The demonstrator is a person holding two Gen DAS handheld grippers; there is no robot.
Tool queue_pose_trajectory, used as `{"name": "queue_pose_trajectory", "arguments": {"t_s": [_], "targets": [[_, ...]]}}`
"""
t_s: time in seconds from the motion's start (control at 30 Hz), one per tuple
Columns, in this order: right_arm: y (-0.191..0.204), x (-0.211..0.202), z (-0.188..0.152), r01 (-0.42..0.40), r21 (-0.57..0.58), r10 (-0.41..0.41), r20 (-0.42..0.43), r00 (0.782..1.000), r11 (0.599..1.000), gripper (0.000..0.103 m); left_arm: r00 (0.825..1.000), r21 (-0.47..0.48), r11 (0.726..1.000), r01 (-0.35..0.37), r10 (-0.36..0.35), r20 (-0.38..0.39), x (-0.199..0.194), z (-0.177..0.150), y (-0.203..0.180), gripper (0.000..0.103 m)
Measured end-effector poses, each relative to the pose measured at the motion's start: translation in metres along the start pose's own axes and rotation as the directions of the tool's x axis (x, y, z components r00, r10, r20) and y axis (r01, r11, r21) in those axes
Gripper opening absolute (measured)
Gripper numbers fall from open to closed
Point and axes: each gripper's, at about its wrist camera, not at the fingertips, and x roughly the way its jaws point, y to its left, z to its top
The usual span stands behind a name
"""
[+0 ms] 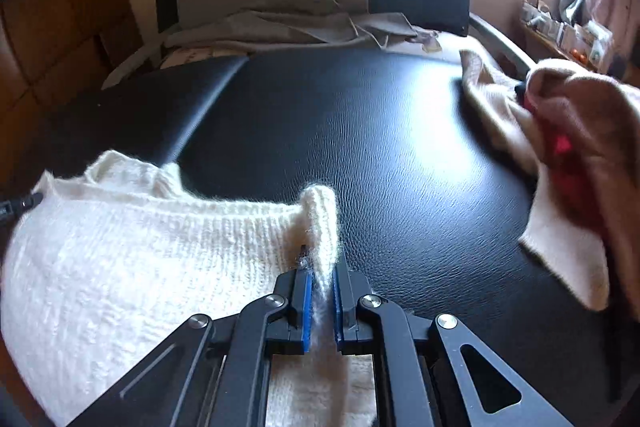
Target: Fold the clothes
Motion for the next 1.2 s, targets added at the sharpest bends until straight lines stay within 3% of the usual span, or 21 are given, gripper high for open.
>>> {"name": "queue_pose_trajectory", "arguments": {"t_s": [0.07,0.13,0.2,0.23,0.33,0.43,0.57,0.67,0.77,0.83,0.9,1.0,1.1,1.2], "targets": [[-0.001,-0.001,-0.001,-0.002,0.012,0.002,0.006,1.000,1.000,0.009,1.000,0.016,1.000,-0.022,0.022,0.000,-0.001,0.001,-0.004,0.007],[-0.003,-0.004,0.000,0.002,0.025,-0.003,0.015,1.000,1.000,0.022,0.999,0.033,0.998,-0.054,0.053,0.007,-0.008,0.003,-0.009,0.015],[-0.005,-0.012,0.001,0.030,0.034,-0.031,0.037,0.999,0.999,0.055,0.995,0.048,0.994,-0.096,0.094,0.043,-0.023,0.004,-0.014,0.017],[-0.005,-0.019,0.002,0.047,0.036,-0.049,0.058,0.997,0.998,0.060,0.992,0.052,0.993,-0.109,0.105,0.069,-0.032,0.004,-0.018,0.020],[0.007,-0.053,0.001,0.040,0.016,-0.042,0.160,0.986,0.999,0.063,0.984,0.070,0.993,-0.099,0.087,0.156,-0.066,-0.006,-0.033,0.023],[0.032,-0.079,-0.011,-0.041,-0.038,0.048,0.204,0.978,0.998,0.070,0.986,0.157,0.985,-0.065,0.039,0.164,-0.082,-0.031,-0.056,0.026],[0.072,-0.091,-0.044,-0.177,-0.083,0.189,0.171,0.967,0.981,0.078,0.993,0.266,0.963,-0.046,0.014,0.119,-0.083,-0.079,-0.091,0.027],[0.096,-0.090,-0.073,-0.193,-0.117,0.207,0.124,0.971,0.974,0.079,0.997,0.303,0.952,-0.032,0.007,0.082,-0.077,-0.109,-0.111,0.030],[0.103,-0.086,-0.098,-0.174,-0.115,0.184,0.087,0.979,0.978,0.079,0.995,0.319,0.945,-0.066,0.036,0.097,-0.072,-0.128,-0.124,0.035],[0.097,-0.080,-0.107,-0.164,-0.087,0.171,0.073,0.983,0.983,0.079,0.995,0.321,0.943,-0.088,0.066,0.079,-0.061,-0.133,-0.125,0.039],[0.090,-0.074,-0.112,-0.168,-0.063,0.173,0.082,0.982,0.984,0.080,0.992,0.301,0.949,-0.092,0.062,0.108,-0.061,-0.134,-0.117,0.041],[0.094,-0.070,-0.116,-0.149,-0.098,0.159,0.106,0.982,0.984,0.081,0.991,0.290,0.951,-0.107,0.077,0.112,-0.052,-0.126,-0.118,0.041],[0.093,-0.072,-0.110,-0.214,-0.086,0.223,0.105,0.969,0.973,0.092,0.991,0.288,0.951,-0.113,0.087,0.102,-0.048,-0.117,-0.120,0.041],[0.073,-0.093,-0.106,-0.363,-0.016,0.363,0.108,0.926,0.932,0.097,0.993,0.271,0.957,-0.108,0.090,0.078,-0.058,-0.112,-0.116,0.041]]}}
